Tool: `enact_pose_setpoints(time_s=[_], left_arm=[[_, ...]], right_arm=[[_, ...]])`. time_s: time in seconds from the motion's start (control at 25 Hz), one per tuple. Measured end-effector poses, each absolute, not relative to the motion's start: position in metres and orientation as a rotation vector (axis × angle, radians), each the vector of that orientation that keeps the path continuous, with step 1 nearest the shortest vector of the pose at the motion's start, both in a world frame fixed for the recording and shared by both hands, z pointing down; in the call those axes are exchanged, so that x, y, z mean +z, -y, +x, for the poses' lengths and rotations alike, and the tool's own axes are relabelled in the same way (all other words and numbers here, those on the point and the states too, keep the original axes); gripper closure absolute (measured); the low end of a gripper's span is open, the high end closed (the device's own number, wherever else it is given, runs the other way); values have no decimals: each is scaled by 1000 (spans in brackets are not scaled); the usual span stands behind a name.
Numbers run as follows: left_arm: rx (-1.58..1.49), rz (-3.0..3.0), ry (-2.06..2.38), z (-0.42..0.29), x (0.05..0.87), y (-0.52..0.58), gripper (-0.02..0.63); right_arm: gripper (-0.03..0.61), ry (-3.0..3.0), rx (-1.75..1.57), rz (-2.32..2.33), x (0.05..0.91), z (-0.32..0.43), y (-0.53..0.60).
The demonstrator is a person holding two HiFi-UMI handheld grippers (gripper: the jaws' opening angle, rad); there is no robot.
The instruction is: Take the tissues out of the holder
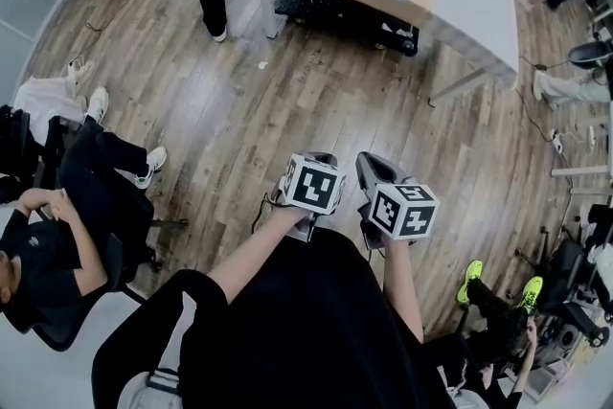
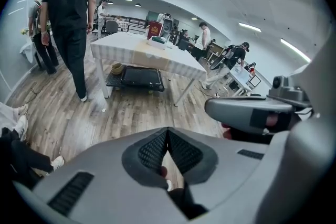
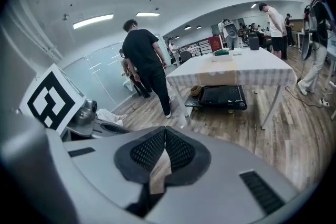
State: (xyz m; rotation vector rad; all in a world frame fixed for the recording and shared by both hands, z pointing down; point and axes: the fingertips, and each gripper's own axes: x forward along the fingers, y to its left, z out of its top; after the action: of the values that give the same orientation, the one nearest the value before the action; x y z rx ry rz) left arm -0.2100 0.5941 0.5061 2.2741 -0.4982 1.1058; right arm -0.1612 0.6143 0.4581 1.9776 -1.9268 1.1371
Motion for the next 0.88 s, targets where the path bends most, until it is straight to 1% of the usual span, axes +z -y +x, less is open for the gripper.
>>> enact_pose_setpoints(time_s=[0.24, 0.48, 0.88], left_arm=[[1107, 2271, 468, -216, 504, -551, 607], [1108, 2253, 439, -224, 513, -521, 607], [1084, 2247, 431, -200, 512, -491, 607]], right_arm=[[565, 1947, 1157, 1953, 458, -172, -564], [565, 1892, 1161, 1942, 462, -173, -542], [565, 1824, 1209, 1884, 476, -159, -515]])
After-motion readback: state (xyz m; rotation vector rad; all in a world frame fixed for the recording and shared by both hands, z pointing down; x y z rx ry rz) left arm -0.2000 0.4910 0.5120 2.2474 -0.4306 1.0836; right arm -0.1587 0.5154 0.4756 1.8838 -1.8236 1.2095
